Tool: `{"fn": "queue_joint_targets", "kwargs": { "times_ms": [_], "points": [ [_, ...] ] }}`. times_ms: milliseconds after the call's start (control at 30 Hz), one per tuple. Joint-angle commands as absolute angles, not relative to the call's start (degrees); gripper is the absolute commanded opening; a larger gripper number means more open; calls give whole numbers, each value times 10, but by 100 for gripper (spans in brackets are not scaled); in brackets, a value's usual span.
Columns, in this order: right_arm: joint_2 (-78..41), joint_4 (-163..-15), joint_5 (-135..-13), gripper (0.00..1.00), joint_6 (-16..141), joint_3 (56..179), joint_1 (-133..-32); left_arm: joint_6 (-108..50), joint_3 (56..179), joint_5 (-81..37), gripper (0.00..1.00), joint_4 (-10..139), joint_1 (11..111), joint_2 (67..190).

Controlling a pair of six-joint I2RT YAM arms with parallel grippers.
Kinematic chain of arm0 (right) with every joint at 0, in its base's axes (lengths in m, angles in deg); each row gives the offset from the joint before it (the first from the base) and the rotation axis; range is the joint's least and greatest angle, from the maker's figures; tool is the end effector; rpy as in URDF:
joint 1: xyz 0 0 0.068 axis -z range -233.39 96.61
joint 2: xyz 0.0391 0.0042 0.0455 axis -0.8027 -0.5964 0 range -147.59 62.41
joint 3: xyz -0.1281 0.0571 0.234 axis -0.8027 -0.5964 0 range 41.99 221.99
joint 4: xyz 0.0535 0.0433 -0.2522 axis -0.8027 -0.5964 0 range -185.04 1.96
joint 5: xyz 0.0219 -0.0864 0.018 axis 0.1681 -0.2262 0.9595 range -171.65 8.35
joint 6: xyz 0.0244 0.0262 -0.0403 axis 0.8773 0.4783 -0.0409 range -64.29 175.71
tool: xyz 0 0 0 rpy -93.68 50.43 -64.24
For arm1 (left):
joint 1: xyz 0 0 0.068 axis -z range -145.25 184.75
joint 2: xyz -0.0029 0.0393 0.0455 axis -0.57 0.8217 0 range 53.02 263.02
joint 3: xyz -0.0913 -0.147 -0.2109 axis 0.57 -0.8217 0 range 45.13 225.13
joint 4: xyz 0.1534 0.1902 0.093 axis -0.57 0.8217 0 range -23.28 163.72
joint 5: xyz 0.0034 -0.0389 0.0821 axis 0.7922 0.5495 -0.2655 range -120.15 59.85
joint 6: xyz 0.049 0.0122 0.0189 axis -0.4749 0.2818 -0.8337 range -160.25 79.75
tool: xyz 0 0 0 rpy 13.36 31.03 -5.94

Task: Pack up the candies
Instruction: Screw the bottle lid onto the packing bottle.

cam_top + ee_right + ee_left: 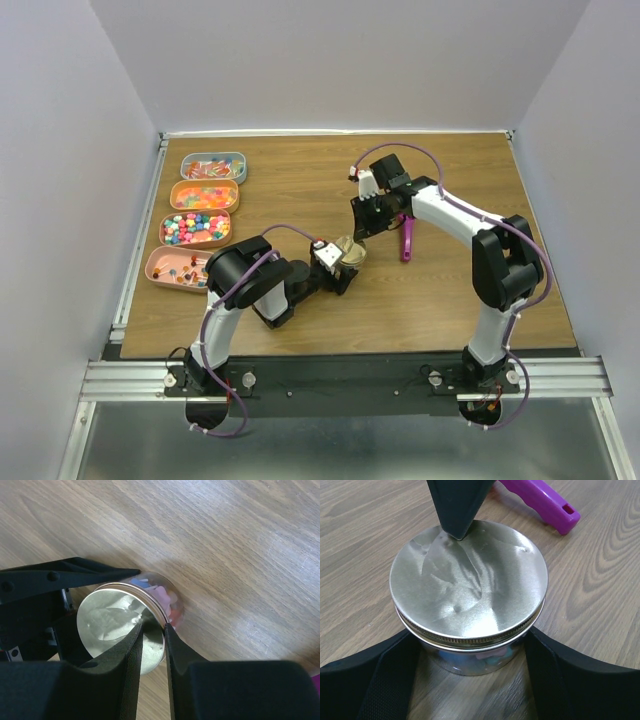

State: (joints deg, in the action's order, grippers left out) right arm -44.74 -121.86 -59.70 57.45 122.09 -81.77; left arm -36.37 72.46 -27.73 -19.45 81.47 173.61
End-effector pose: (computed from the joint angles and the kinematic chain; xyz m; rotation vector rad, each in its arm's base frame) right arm 0.3415 0.1996 0.2143 -0.7462 2.5669 0.6802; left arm 0.2108 -0.2259 0.0792 0.6669 1.6109 -0.6911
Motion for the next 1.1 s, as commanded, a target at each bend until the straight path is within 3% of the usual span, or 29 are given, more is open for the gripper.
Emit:
{"fn": "queue_joint_targets", "kwargs": {
  "times_ms": [0, 167, 400, 667, 1067],
  "points": [
    [-461, -1238, -569, 29, 563, 1217, -823, -345, 713, -254, 81, -531, 816, 1771],
    [-439, -1238, -616, 26, 589, 1174, -843, -345, 713, -257, 81, -532, 816, 1771],
    [-403, -1238, -724, 25, 709, 1110, -926, -345, 713, -260, 81, -531, 816, 1771],
    [-356, -1218, -784, 22, 864, 1024, -945, -344, 713, -259, 81, -531, 815, 1769],
    [-296, -1202, -758, 23, 903, 985, -945, -344, 713, -260, 81, -531, 816, 1771]
  ]
}}
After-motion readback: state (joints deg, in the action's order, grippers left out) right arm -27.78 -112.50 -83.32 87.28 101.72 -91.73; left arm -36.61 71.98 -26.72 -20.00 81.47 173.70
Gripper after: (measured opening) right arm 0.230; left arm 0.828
